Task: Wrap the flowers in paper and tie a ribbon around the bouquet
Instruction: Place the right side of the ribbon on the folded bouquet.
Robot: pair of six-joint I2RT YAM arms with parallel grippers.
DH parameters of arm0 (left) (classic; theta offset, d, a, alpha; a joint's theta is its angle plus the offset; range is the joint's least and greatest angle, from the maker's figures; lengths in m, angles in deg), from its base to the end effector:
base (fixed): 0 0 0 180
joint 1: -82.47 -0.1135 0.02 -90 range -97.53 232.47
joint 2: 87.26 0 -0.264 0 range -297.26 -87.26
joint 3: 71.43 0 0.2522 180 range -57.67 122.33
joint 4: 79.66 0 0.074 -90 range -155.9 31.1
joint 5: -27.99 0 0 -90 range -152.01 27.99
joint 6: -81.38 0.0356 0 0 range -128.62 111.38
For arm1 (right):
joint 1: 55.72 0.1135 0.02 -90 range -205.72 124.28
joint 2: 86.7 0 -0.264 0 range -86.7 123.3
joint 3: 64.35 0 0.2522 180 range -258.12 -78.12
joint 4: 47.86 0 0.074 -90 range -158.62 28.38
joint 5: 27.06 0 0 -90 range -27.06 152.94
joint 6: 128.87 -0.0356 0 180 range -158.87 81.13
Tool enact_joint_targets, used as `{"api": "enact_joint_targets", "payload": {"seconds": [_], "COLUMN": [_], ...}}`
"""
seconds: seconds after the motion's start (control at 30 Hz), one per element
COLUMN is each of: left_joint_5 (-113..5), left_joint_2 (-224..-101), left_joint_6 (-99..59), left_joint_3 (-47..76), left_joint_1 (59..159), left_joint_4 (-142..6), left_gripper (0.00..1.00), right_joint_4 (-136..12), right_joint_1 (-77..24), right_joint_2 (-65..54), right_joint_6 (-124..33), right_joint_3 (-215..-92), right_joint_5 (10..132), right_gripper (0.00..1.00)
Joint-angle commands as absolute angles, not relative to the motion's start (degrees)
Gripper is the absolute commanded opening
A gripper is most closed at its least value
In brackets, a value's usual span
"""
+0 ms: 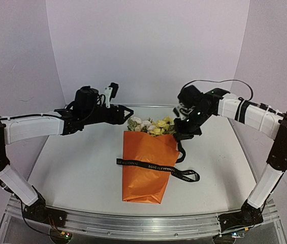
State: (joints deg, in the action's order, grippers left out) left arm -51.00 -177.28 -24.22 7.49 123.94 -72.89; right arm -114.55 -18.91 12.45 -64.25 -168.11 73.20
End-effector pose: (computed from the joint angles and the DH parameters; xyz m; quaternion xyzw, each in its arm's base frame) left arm 0.2737 -0.2510 0.2955 0.2352 0.7716 -0.3481 0.4778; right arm 0.2880 0.2234 0.2981 -0.1177 0.9596 0.1984 0.1609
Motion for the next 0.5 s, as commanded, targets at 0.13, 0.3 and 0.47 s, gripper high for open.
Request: {"api": "enact_joint_targets", "payload": {"seconds": [0.13, 0.3, 0.47], "left_joint_5": [-48.38, -46.31, -48.25], "left_joint_2": [-175.47, -176.88, -176.37], "left_joint_6": [-34.41, -33.28, -32.43], "left_joint_3": [-1.49, -0.62, -1.45], "left_joint_1": [119.64, 119.64, 119.64], "left_joint_4": [-65.05, -62.73, -60.25], "left_gripper": [0.68, 0.66, 0.6], "right_joint_4": [-121.23, -121.56, -122.14], "right_joint_1": [-6.38, -6.42, -6.38], "right_joint_2": [14.27, 14.33, 20.01], "right_joint_6": [-50.45, -53.84, -57.88], "right_joint_3": [-164.42, -166.59, -174.63], "right_joint_5": [74.04, 71.18, 73.52], "right_gripper": [0.47, 0.68, 0.72]}}
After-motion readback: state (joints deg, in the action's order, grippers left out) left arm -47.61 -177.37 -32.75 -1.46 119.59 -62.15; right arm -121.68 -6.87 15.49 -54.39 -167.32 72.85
